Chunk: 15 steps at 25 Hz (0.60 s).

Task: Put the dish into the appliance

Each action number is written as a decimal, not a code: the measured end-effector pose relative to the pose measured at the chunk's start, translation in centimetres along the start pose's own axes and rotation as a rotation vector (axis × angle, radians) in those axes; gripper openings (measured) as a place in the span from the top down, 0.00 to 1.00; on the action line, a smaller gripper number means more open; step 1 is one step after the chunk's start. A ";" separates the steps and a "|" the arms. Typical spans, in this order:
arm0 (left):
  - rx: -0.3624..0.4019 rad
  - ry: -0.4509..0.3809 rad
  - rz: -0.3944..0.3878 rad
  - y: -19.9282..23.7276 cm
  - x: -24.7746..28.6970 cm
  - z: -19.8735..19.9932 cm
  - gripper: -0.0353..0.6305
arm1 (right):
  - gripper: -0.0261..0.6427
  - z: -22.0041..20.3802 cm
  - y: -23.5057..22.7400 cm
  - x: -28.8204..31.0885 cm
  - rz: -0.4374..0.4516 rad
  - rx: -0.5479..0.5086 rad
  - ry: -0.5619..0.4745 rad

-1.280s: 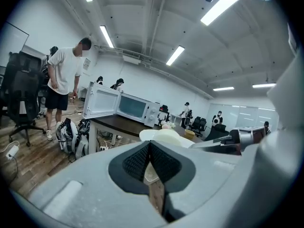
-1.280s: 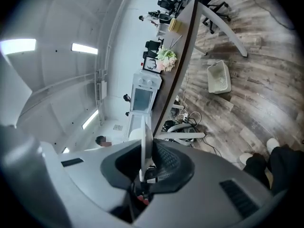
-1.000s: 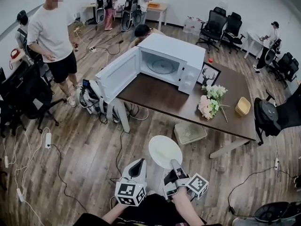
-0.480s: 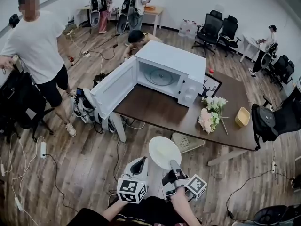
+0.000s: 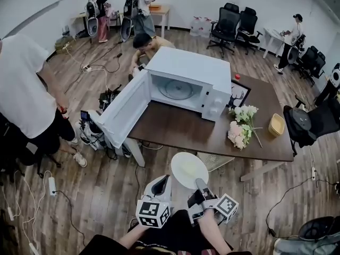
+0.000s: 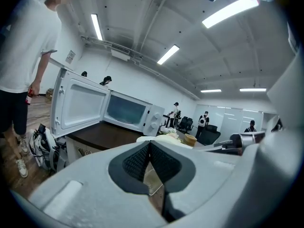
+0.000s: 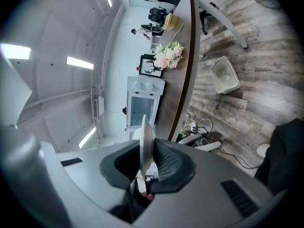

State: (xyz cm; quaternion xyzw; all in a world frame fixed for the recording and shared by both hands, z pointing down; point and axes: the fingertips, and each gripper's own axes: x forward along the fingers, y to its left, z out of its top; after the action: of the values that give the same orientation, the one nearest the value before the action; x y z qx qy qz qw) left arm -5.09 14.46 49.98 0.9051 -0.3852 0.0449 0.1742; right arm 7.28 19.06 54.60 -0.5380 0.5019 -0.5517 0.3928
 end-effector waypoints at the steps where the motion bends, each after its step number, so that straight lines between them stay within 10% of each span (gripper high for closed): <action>1: -0.001 0.001 -0.002 0.4 0.3 0.1 0.93 | 0.87 -0.1 0.1 0.3 0.001 0.002 -0.002; 15: -0.029 0.047 0.076 5.9 5.4 0.6 0.93 | 0.86 1.1 0.1 8.0 -0.025 0.026 0.037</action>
State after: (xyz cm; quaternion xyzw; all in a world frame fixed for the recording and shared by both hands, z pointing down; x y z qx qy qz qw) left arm -5.56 6.76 52.29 0.8860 -0.4156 0.0672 0.1944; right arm 7.49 11.14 55.98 -0.5288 0.4951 -0.5728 0.3836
